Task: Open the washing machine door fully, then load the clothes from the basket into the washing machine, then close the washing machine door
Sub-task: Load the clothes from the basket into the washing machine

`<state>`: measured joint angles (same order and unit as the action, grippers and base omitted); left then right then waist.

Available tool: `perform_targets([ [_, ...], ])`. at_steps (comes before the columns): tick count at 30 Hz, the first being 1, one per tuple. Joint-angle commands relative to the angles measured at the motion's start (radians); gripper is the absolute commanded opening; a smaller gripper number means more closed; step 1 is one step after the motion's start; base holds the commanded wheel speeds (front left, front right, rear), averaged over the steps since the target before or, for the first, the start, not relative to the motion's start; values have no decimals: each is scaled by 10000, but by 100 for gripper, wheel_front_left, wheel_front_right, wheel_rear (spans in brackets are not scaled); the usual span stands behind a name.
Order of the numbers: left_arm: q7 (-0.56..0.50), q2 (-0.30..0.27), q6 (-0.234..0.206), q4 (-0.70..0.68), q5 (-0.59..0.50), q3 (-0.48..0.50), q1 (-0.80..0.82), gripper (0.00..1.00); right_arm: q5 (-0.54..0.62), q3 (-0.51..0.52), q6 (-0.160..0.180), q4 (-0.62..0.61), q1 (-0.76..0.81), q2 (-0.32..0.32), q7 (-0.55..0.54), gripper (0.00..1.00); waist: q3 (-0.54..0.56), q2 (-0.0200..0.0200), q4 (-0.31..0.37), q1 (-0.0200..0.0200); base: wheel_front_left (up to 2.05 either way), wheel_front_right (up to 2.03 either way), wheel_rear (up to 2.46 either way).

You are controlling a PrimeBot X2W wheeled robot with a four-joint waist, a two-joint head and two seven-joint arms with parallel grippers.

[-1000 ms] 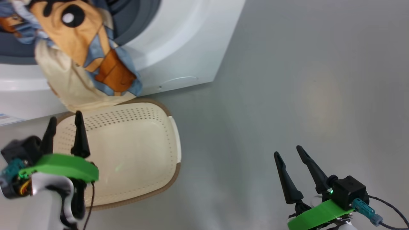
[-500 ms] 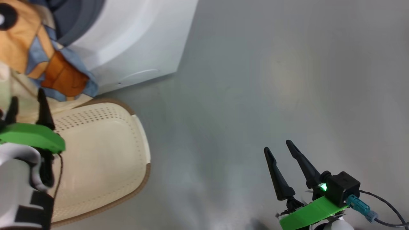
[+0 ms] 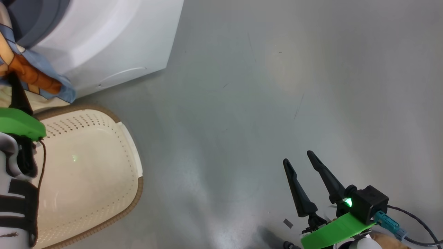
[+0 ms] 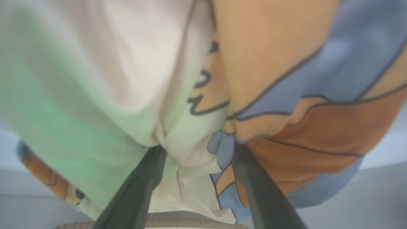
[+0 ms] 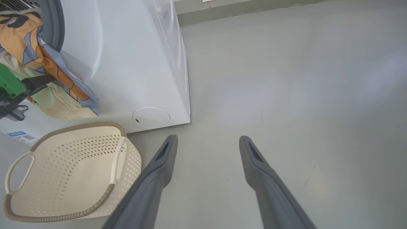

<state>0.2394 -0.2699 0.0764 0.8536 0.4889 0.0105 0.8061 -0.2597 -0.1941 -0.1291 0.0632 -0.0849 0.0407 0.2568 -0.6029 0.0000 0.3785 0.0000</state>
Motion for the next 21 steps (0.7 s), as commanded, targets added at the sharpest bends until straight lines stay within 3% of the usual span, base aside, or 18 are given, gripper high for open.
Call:
perform_targets([
  [1,154,-413,-15,-116,-91,256,157,99,-119,-255,-16,-212,63,95,49,100,13,0,-12,0,0,0,0],
  [2,174,-413,-31,-101,-109,286,218,83,-120,-254,-16,-206,65,95,49,100,23,0,-20,0,0,0,0],
  [5,205,-387,-39,-24,-167,339,315,16,-135,-257,-16,-182,57,95,49,100,52,0,-54,0,0,0,0],
  [6,211,-382,-32,-5,-194,349,329,0,-145,-261,-16,-175,48,95,49,100,59,0,-68,0,0,0,0],
  [21,179,43,222,-2099,-291,532,-1062,0,-165,-63,-16,-51,71,95,49,100,318,0,-751,0,0,0,0],
])
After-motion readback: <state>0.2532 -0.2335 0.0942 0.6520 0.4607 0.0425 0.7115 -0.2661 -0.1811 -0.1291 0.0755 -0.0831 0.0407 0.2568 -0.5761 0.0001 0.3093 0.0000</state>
